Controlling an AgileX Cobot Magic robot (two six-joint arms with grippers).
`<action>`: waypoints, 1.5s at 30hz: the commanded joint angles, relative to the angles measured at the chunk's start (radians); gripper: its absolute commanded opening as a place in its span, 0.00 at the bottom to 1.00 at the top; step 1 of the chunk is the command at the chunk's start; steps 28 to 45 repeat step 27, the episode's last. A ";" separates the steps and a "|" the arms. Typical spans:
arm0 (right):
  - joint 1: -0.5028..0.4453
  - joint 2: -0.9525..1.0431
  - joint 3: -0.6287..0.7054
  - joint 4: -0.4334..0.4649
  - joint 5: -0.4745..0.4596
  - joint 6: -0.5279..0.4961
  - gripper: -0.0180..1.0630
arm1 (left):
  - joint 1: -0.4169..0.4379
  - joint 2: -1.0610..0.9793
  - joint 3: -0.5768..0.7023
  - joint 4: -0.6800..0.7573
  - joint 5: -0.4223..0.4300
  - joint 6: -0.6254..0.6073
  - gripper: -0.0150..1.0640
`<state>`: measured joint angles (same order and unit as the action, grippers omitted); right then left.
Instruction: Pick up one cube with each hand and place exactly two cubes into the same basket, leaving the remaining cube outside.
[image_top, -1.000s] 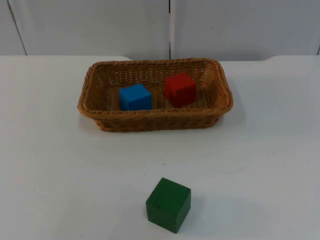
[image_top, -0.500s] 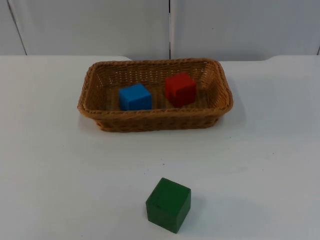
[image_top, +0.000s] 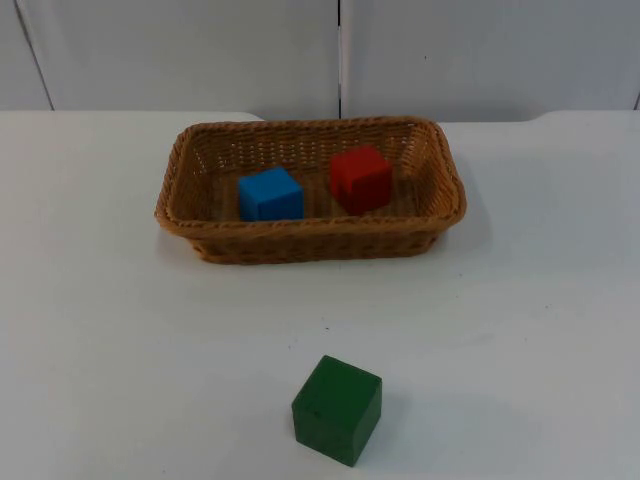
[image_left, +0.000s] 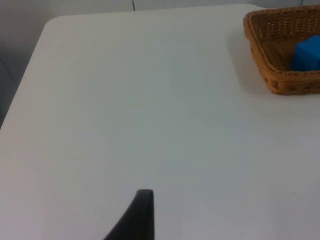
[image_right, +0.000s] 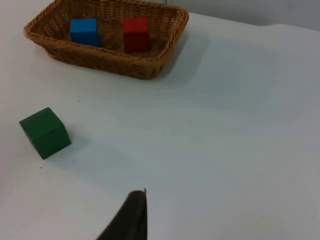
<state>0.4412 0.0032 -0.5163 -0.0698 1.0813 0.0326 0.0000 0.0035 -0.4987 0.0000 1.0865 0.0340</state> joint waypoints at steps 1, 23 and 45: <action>-0.020 -0.003 0.002 0.003 -0.003 -0.003 0.99 | 0.002 -0.003 0.004 0.010 -0.012 -0.004 0.99; -0.321 -0.003 0.002 0.003 -0.003 -0.003 0.99 | 0.002 -0.003 0.004 0.010 -0.012 -0.004 0.99; -0.366 -0.003 0.002 0.003 -0.003 -0.003 0.99 | 0.002 -0.003 0.004 0.010 -0.012 -0.004 0.99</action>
